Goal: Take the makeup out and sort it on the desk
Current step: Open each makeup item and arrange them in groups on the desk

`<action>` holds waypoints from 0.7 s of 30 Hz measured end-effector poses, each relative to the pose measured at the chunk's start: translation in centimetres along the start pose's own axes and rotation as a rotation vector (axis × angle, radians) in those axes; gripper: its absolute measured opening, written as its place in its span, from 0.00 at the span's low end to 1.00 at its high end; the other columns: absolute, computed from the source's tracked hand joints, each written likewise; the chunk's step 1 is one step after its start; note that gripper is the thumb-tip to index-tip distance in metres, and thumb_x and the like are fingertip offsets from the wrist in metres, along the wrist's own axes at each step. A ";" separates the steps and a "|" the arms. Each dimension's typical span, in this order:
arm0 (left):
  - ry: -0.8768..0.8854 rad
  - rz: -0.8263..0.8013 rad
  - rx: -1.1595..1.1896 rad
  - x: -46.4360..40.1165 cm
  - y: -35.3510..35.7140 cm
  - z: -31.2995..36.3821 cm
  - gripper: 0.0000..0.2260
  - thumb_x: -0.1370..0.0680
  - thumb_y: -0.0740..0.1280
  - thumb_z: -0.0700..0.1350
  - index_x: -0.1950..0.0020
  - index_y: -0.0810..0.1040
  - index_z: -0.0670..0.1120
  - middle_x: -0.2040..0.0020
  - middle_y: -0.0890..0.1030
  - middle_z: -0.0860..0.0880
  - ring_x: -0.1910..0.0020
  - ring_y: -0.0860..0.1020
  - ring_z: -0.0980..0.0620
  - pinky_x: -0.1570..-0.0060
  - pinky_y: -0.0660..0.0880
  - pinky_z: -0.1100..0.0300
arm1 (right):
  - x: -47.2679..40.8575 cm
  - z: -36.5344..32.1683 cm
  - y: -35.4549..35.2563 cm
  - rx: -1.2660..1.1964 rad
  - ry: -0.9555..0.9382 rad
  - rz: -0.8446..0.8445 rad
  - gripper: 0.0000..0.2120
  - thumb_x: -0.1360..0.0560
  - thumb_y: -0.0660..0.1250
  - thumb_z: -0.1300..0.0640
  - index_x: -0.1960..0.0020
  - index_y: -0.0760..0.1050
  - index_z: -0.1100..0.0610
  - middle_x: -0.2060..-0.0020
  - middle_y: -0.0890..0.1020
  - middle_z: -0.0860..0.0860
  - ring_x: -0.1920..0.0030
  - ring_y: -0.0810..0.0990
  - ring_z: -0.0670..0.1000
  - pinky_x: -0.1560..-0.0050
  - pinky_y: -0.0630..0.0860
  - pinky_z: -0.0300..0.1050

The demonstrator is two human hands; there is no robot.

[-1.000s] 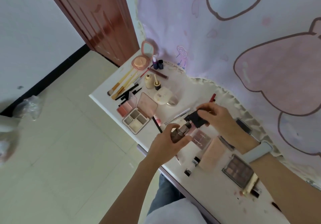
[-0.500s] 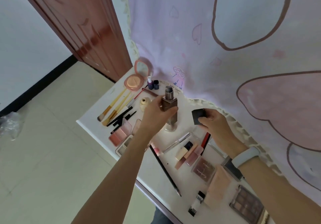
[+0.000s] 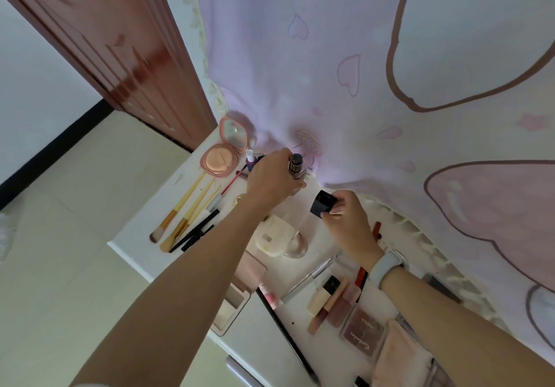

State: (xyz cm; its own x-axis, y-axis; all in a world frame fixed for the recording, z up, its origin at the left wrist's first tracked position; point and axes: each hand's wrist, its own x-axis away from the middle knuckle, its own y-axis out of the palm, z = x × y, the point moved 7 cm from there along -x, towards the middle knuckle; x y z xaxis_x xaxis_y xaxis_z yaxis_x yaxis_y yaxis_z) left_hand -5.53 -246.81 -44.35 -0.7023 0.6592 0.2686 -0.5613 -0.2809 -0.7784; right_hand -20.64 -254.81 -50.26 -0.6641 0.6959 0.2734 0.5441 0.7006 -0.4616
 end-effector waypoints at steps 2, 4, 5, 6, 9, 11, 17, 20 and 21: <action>0.005 -0.013 -0.019 -0.6 0.3 -0.4 0.20 0.34 0.73 0.47 0.47 0.72 0.41 0.50 0.77 0.45 0.50 0.75 0.46 0.55 0.72 0.55 | -0.7 0.0 0.9 0.022 -0.009 -0.014 0.13 0.30 0.68 0.66 0.51 0.66 0.55 0.52 0.73 0.53 0.53 0.75 0.50 0.51 0.74 0.40; 0.009 -0.023 -0.033 -1.1 0.4 -0.6 0.20 0.34 0.74 0.47 0.48 0.71 0.41 0.51 0.77 0.45 0.52 0.75 0.45 0.58 0.70 0.56 | -1.4 -0.2 1.6 0.066 -0.040 -0.021 0.13 0.30 0.68 0.65 0.52 0.66 0.56 0.53 0.73 0.52 0.53 0.74 0.51 0.54 0.70 0.37; 0.006 -0.026 -0.032 -1.3 0.5 -0.7 0.21 0.34 0.74 0.47 0.49 0.70 0.41 0.52 0.77 0.44 0.53 0.75 0.45 0.59 0.70 0.56 | -1.7 -0.2 1.9 0.097 -0.057 -0.018 0.13 0.30 0.68 0.65 0.52 0.66 0.55 0.54 0.72 0.51 0.54 0.72 0.50 0.56 0.66 0.34; 0.002 -0.029 -0.029 -1.4 0.5 -0.9 0.21 0.35 0.74 0.47 0.50 0.69 0.41 0.53 0.77 0.44 0.53 0.75 0.45 0.60 0.70 0.57 | -2.0 -0.2 2.1 0.118 -0.069 -0.015 0.13 0.30 0.68 0.65 0.52 0.66 0.55 0.54 0.72 0.51 0.54 0.71 0.49 0.59 0.64 0.33; -0.005 -0.040 -0.006 -1.7 0.5 -1.2 0.21 0.36 0.75 0.46 0.51 0.68 0.41 0.53 0.77 0.43 0.55 0.76 0.44 0.61 0.71 0.55 | -2.7 -0.3 2.6 0.110 -0.092 -0.017 0.13 0.30 0.68 0.65 0.52 0.66 0.56 0.52 0.72 0.52 0.55 0.70 0.49 0.61 0.66 0.29; -0.007 -0.048 0.012 -1.8 0.5 -1.3 0.22 0.36 0.76 0.45 0.49 0.69 0.40 0.52 0.77 0.42 0.55 0.77 0.42 0.57 0.74 0.52 | -2.8 -0.5 2.8 0.094 -0.111 -0.011 0.14 0.31 0.68 0.66 0.52 0.66 0.56 0.52 0.71 0.52 0.55 0.71 0.50 0.59 0.67 0.28; 0.065 -0.061 -0.124 -2.1 0.4 -1.9 0.18 0.30 0.72 0.45 0.42 0.72 0.47 0.47 0.80 0.46 0.47 0.76 0.43 0.52 0.73 0.53 | -3.7 -1.4 3.1 0.095 -0.128 0.034 0.14 0.31 0.67 0.69 0.48 0.69 0.62 0.52 0.68 0.51 0.57 0.74 0.55 0.55 0.70 0.38; 0.117 -0.007 -0.238 -2.3 -0.1 -1.7 0.17 0.28 0.70 0.46 0.40 0.73 0.51 0.47 0.80 0.48 0.46 0.75 0.45 0.53 0.70 0.56 | -3.9 -1.5 3.2 0.096 -0.132 0.042 0.15 0.31 0.66 0.71 0.46 0.70 0.63 0.50 0.67 0.52 0.57 0.75 0.55 0.57 0.69 0.34; 0.138 0.010 -0.266 -2.3 -0.3 -1.5 0.17 0.28 0.70 0.46 0.40 0.74 0.52 0.47 0.80 0.49 0.46 0.74 0.46 0.54 0.68 0.57 | -3.9 -1.5 3.2 0.093 -0.137 0.041 0.16 0.31 0.66 0.71 0.45 0.69 0.63 0.50 0.68 0.52 0.57 0.75 0.55 0.57 0.70 0.33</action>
State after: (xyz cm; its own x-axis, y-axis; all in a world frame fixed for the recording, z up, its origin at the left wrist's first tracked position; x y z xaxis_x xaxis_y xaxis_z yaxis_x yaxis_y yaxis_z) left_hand -3.10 -247.20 -45.63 -0.6305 0.7514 0.1948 -0.4075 -0.1068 -0.9069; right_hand -15.53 -255.03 -51.54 -0.7097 0.6909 0.1379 0.5265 0.6501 -0.5478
